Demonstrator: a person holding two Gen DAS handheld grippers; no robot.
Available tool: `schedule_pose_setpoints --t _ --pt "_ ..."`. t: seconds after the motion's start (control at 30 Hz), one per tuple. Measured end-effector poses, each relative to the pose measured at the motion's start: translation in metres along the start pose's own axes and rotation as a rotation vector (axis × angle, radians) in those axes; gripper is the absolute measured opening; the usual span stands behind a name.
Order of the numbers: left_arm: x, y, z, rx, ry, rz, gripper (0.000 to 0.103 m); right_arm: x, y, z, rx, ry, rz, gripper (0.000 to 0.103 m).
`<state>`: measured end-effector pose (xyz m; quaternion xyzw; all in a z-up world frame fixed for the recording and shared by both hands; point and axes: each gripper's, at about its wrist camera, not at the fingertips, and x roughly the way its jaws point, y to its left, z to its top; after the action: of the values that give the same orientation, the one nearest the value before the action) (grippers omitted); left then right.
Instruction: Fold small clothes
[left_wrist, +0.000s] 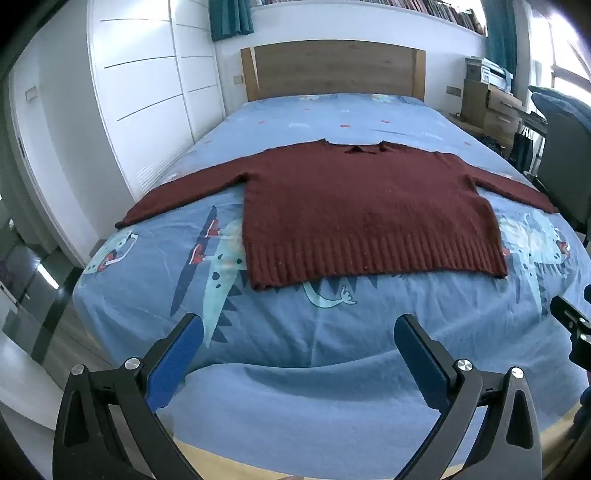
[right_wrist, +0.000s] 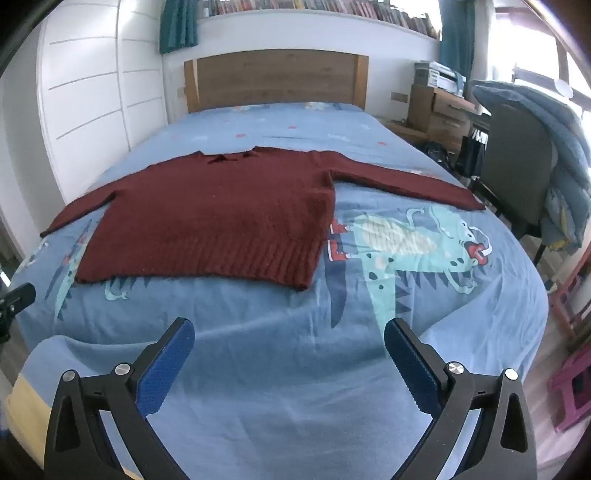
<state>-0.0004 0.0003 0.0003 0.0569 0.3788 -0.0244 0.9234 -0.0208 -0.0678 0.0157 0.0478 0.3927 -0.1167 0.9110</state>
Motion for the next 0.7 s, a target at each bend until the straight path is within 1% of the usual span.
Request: schedule_pose_setpoints --t 0.17,0.4,0.5,0.7 --pt "-0.001 0.001 0.0 -0.008 0.012 0.0 0.102 0.003 0.002 0.0 -0.007 0.012 -0.006 0.103" --pt "0.006 -0.001 -0.009 -0.019 0.019 -0.002 0.102 0.008 0.001 -0.005 -0.011 0.009 -0.01 0.103" --pt "0.01 0.0 -0.006 -0.028 0.034 -0.004 0.102 0.008 0.001 -0.006 -0.015 0.01 -0.014 0.103" --pt "0.011 0.005 -0.008 -0.042 0.035 -0.014 0.102 0.007 0.006 0.0 -0.031 0.016 -0.022 0.103"
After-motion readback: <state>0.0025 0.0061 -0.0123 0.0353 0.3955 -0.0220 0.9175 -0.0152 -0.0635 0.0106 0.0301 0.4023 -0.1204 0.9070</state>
